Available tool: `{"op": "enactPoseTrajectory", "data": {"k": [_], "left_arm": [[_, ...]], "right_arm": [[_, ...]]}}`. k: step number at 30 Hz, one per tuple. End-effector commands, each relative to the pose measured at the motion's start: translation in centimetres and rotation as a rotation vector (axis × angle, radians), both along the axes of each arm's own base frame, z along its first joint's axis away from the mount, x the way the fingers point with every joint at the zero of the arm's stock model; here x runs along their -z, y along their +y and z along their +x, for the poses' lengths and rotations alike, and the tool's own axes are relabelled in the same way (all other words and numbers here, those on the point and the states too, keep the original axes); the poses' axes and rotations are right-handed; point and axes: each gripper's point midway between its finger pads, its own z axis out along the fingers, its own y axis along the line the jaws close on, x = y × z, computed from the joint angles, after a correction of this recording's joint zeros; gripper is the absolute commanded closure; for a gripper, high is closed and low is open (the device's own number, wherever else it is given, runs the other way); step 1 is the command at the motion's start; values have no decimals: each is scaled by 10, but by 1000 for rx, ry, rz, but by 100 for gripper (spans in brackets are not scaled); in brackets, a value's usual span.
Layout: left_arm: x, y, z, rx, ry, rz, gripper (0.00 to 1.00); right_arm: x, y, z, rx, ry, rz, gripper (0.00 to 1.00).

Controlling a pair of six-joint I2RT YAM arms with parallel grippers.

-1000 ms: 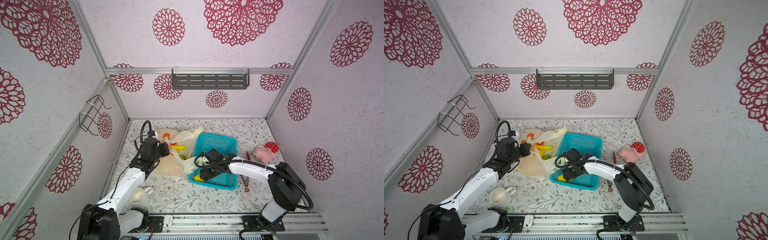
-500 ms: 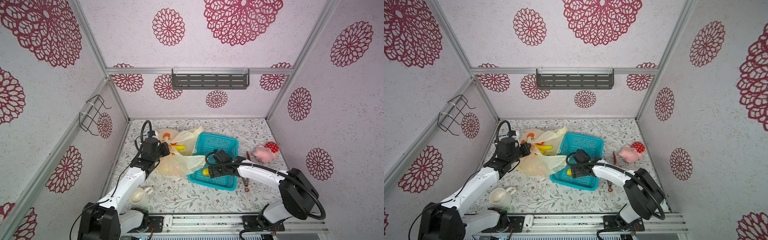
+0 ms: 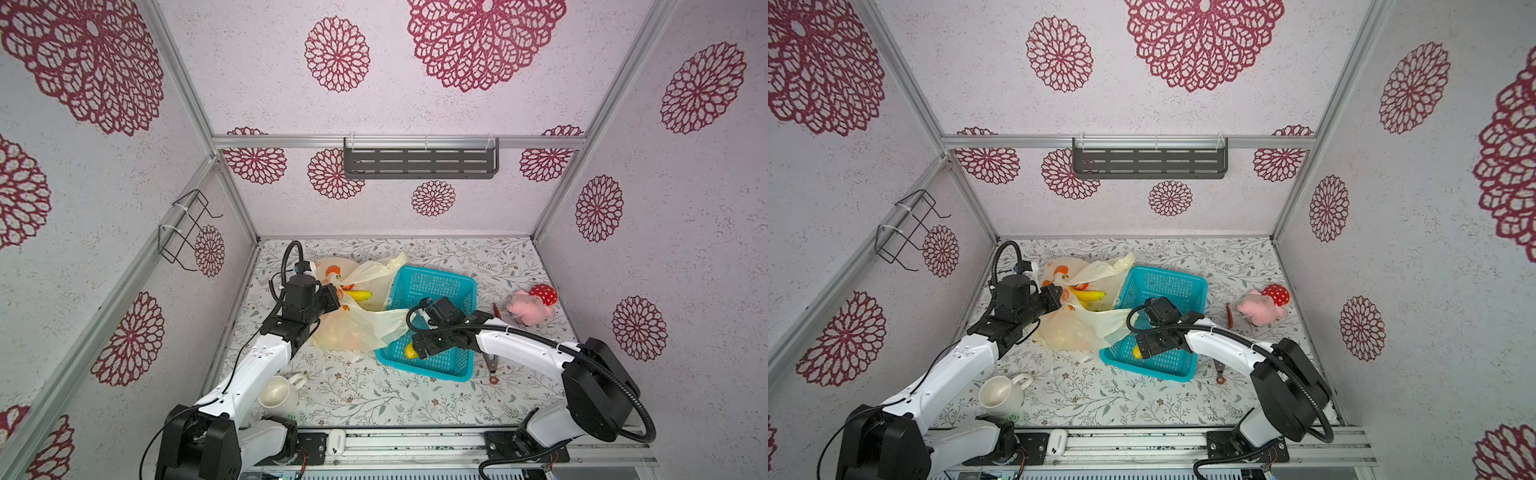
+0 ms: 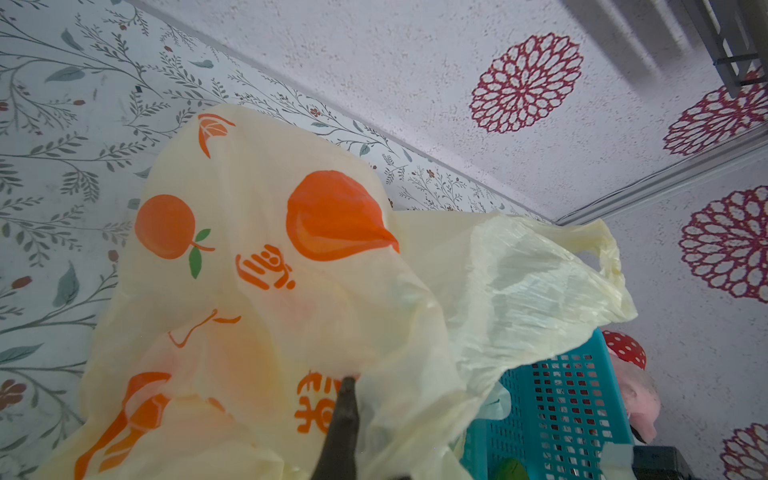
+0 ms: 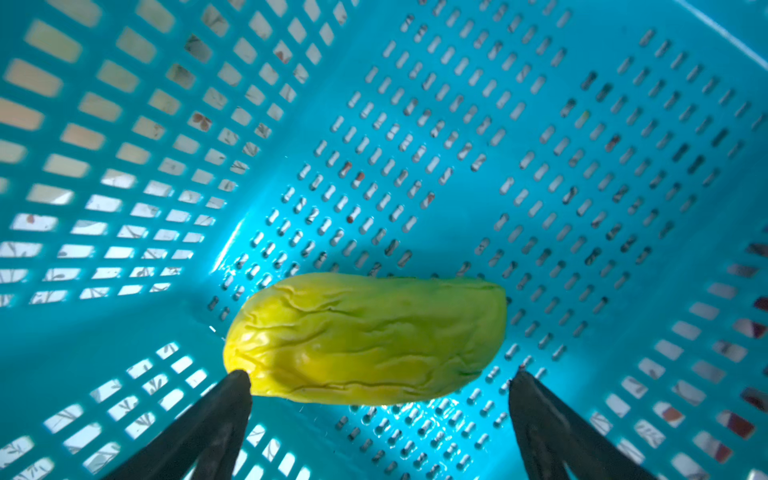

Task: Place the fruits into the plastic bag
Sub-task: 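Lower the right gripper into the basket over the green mango, then close the right gripper on the green mango and lift it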

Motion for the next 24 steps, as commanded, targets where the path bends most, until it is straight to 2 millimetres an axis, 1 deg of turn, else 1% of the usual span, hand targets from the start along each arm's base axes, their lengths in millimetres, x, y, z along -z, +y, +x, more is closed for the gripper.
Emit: {"op": "enactPoseTrajectory", "data": {"k": [1, 5, 10, 13, 15, 17, 22, 24], "left_arm": [[3, -2, -1, 0, 0, -9, 100], [4, -5, 1, 3, -2, -13, 100], [7, -9, 3, 14, 6, -14, 100], [7, -11, 3, 20, 7, -16, 100], [7, -11, 3, 21, 7, -15, 100], [6, -11, 3, 22, 5, -13, 100], [7, -10, 2, 20, 4, -8, 100], [8, -10, 1, 21, 7, -6, 100]], "right_arm": [[-16, 2, -6, -69, -12, 4, 1], [-11, 2, -15, -52, 34, 29, 1], [-6, 8, -30, -57, 94, 107, 1], [0, 12, -34, -59, 137, 139, 1], [2, 15, -32, -53, 152, 163, 1], [4, 18, -24, -39, 159, 181, 1], [1, 28, 2, -7, 145, 204, 1], [3, 33, 11, -4, 146, 194, 1]]}}
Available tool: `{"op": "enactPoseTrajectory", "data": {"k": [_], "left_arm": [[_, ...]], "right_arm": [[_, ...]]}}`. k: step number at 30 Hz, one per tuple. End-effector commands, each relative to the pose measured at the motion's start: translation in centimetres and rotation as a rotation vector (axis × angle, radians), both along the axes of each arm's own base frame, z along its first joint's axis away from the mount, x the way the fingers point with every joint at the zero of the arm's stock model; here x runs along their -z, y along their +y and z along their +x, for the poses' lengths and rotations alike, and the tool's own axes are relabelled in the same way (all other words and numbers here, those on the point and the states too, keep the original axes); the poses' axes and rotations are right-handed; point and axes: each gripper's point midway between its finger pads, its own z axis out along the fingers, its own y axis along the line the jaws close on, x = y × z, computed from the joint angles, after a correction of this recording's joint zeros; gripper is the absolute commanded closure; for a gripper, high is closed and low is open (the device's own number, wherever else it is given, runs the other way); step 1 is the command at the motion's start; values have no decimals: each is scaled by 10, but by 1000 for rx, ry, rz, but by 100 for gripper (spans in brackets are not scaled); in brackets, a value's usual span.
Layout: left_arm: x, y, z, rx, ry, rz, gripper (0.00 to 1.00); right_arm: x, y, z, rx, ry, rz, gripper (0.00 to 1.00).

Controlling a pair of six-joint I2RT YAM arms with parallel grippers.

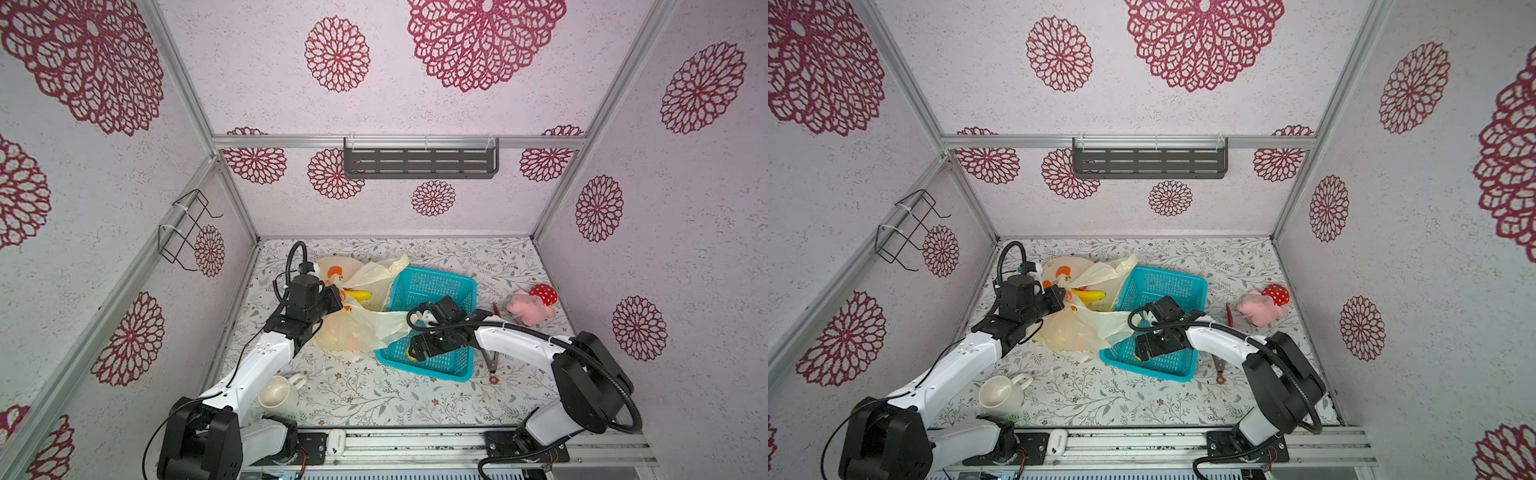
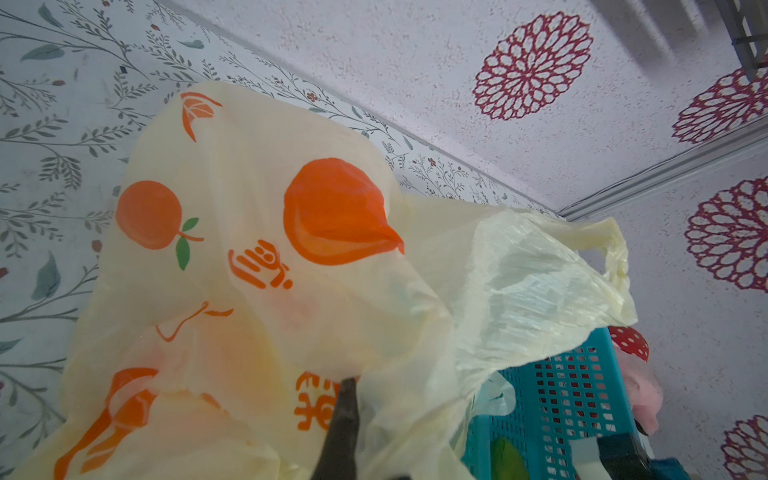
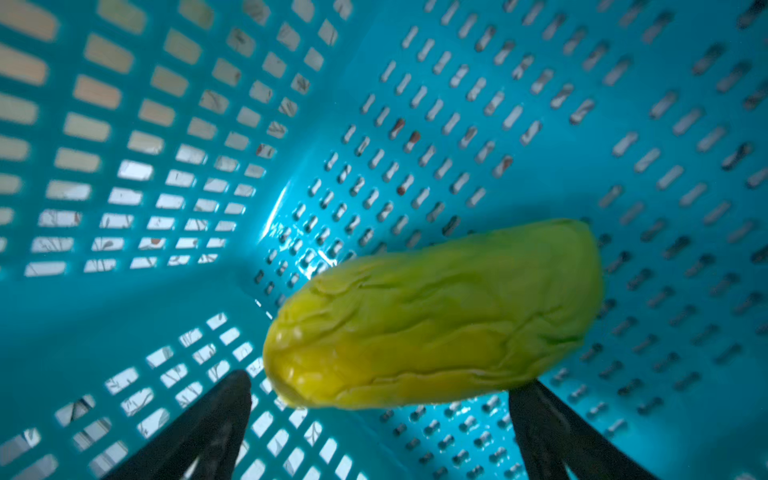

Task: Place the fruits into the plastic bag
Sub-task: 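Close the right gripper on the green mango and lift it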

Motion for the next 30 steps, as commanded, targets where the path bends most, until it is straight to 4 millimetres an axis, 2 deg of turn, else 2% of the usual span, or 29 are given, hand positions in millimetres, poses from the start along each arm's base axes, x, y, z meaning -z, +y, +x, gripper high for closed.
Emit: {"op": "enactPoseTrajectory", "data": {"k": [1, 5, 9, 14, 17, 22, 30], "left_arm": [[-2, -2, 0, 5, -16, -6, 100], [-2, -2, -2, 7, -15, 2, 100], [-3, 0, -4, 6, -17, 15, 100], [-7, 1, -2, 11, -28, 25, 100], [-6, 0, -1, 12, -28, 26, 100], [-6, -2, 0, 17, -25, 19, 100], [-6, -2, 2, 13, -25, 11, 100]], "right_arm": [[-12, 18, 22, 13, -26, 43, 1], [-3, 21, 37, 38, -26, -12, 1], [7, 7, 44, 70, -43, -136, 1], [8, -11, 35, 67, -58, -208, 1], [8, -21, 27, 59, -56, -234, 5], [14, -26, 14, 47, -16, -232, 10], [7, -31, 8, 43, -18, -236, 6]]}}
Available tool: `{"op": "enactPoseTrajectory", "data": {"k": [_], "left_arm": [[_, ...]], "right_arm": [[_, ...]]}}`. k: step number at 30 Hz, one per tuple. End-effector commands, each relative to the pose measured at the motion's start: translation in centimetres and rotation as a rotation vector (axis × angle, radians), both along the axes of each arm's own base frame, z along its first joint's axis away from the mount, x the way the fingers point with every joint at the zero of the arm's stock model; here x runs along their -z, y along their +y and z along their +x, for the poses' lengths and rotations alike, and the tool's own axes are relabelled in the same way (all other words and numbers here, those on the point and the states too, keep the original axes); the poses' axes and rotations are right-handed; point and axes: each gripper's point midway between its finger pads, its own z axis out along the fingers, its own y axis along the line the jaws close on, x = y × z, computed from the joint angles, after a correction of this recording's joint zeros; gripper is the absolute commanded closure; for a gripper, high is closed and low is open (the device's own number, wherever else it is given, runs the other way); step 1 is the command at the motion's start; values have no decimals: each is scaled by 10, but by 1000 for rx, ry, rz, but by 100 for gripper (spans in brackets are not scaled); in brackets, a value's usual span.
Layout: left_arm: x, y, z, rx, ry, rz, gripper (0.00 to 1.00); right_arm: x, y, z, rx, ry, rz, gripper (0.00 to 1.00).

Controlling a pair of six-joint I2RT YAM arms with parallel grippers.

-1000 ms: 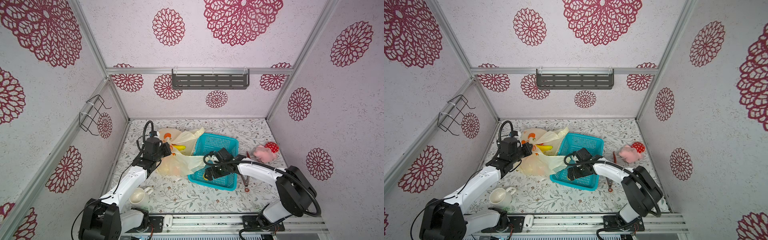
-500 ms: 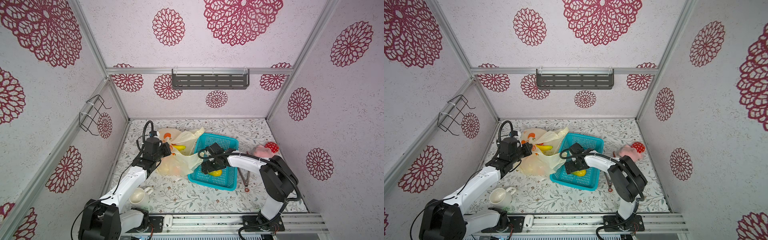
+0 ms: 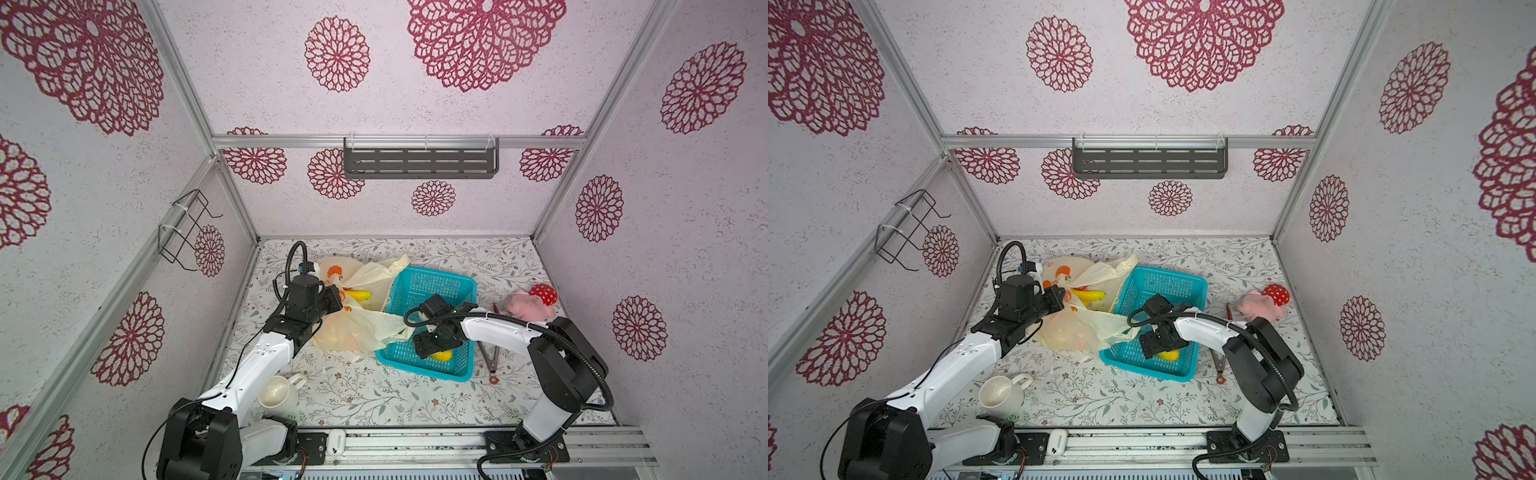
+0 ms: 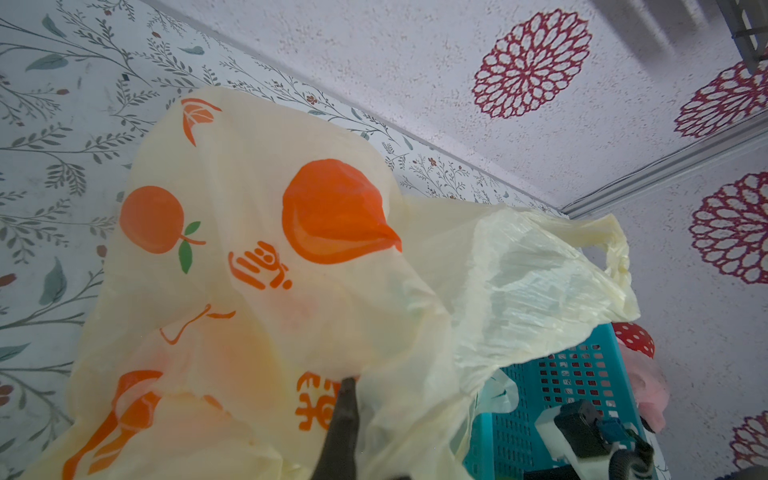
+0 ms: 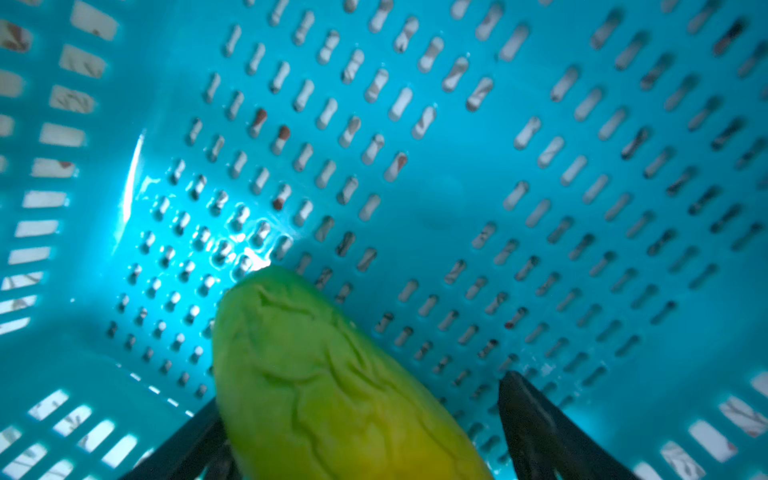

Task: Place the fruits into the plastic bag
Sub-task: 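Close the right gripper on the green mango and lift it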

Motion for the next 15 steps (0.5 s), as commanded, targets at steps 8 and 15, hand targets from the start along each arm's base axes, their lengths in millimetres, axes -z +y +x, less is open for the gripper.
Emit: {"op": "enactPoseTrajectory", "data": {"k": [8, 15], "left_arm": [[-8, -7, 8, 13, -19, -11, 100], [-10, -8, 9, 15, -27, -20, 100]], "right_arm": [[-8, -4, -13, -15, 13, 17, 15], [-6, 6, -13, 13, 21, 85, 47]]}}
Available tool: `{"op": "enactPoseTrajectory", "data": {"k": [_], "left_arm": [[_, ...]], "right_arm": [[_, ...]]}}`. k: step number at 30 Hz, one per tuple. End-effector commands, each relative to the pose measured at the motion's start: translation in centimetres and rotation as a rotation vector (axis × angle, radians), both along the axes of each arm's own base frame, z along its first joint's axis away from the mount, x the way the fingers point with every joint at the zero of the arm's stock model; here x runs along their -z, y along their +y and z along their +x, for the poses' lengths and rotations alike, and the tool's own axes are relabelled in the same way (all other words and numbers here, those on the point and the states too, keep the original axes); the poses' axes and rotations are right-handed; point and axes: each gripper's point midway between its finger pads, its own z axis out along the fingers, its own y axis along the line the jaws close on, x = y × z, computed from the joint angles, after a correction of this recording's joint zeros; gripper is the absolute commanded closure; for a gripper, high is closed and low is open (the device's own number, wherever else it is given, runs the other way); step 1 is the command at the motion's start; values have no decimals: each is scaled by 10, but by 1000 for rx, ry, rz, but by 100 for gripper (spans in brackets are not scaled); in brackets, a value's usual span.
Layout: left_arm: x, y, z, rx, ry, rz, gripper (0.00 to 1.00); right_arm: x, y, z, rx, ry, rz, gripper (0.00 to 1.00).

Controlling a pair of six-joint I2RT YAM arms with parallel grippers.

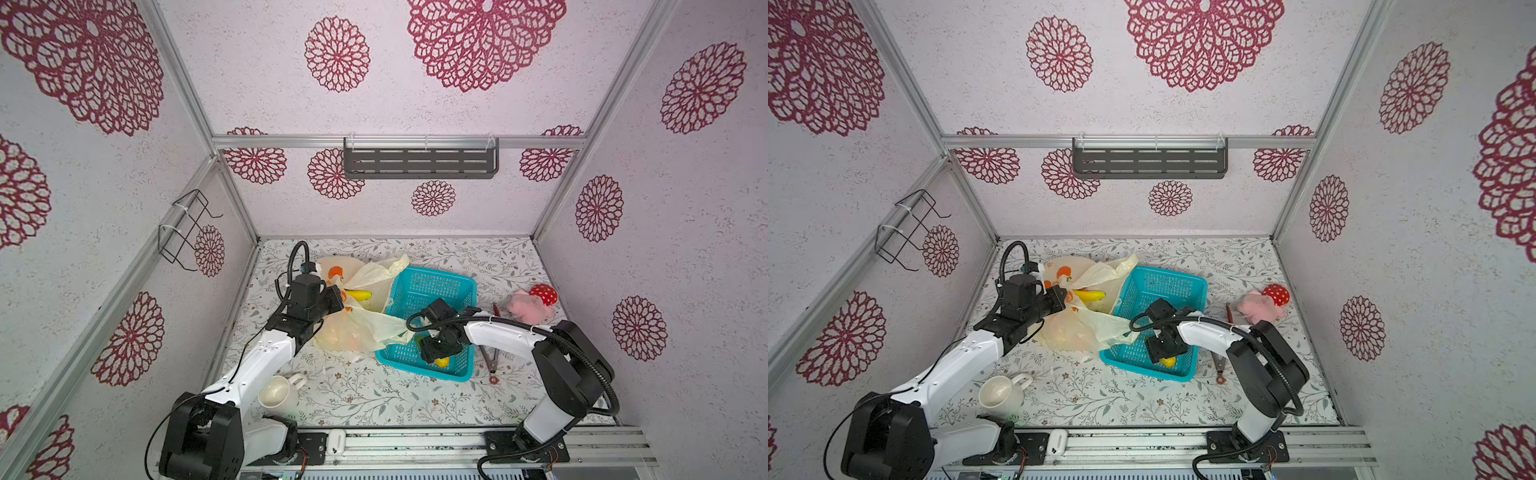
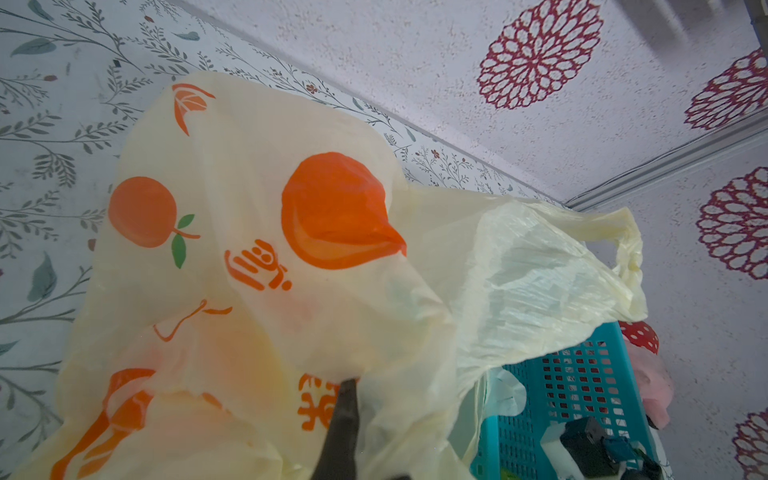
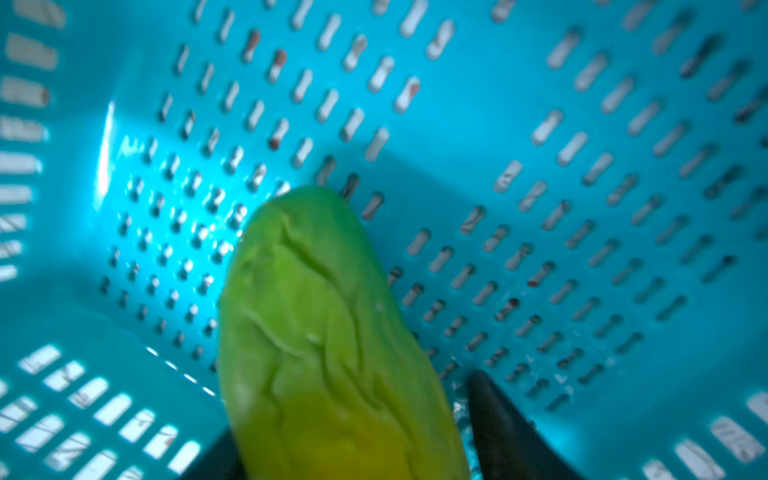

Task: Place the fruits into the plastic bag
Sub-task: 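Close the right gripper on the green mango and lift it, then carry the green mango into the bag and open the right gripper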

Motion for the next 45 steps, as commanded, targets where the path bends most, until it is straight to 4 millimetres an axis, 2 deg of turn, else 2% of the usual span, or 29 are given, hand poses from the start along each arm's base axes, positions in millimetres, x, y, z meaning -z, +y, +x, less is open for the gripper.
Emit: {"op": "enactPoseTrajectory", "data": {"k": [1, 6, 9, 14, 18, 21, 24, 32, 34, 35, 37, 38, 40, 41, 45], "left_arm": [[-17, -5, 6, 8, -48, -21, 100], [-19, -3, 4, 1, -59, -20, 100], [-21, -1, 3, -9, -71, -18, 100], [-28, 1, -1, -15, -102, -24, 100], [-28, 4, -6, -22, -104, -22, 100], [-29, 4, -8, -23, -106, -26, 100], [-28, 5, -9, -25, -102, -24, 100], [-29, 8, -11, -33, -98, -16, 100], [-28, 8, -11, -34, -95, -13, 100], [-29, 9, -11, -38, -95, -10, 100], [-28, 12, -12, -48, -92, 0, 100], [-29, 14, -12, -58, -93, 5, 100], [-29, 18, -12, -78, -95, 22, 100], [-28, 20, -13, -85, -95, 29, 100], [-27, 28, -12, -123, -101, 55, 100]], "right_arm": [[-18, 8, 8, 21, -52, 53, 54], [-55, 1, 40, 70, -159, 79, 80], [-80, -2, 61, 113, -216, 126, 81], [-126, 26, 98, 99, -354, 263, 76], [-143, 61, 123, 62, -395, 325, 74], [-160, 100, 132, -34, -454, 338, 72], [-170, 144, 133, -127, -437, 403, 70], [-167, 240, 126, -241, -281, 584, 66], [-168, 256, 116, -292, -239, 628, 61], [-169, 262, 110, -319, -222, 649, 54], [-174, 264, 104, -344, -214, 671, 32], [-176, 262, 103, -347, -223, 671, 26], [-185, 253, 106, -330, -262, 674, 5], [-188, 248, 107, -316, -274, 676, 1], [-205, 219, 116, -231, -334, 699, 1]]}}
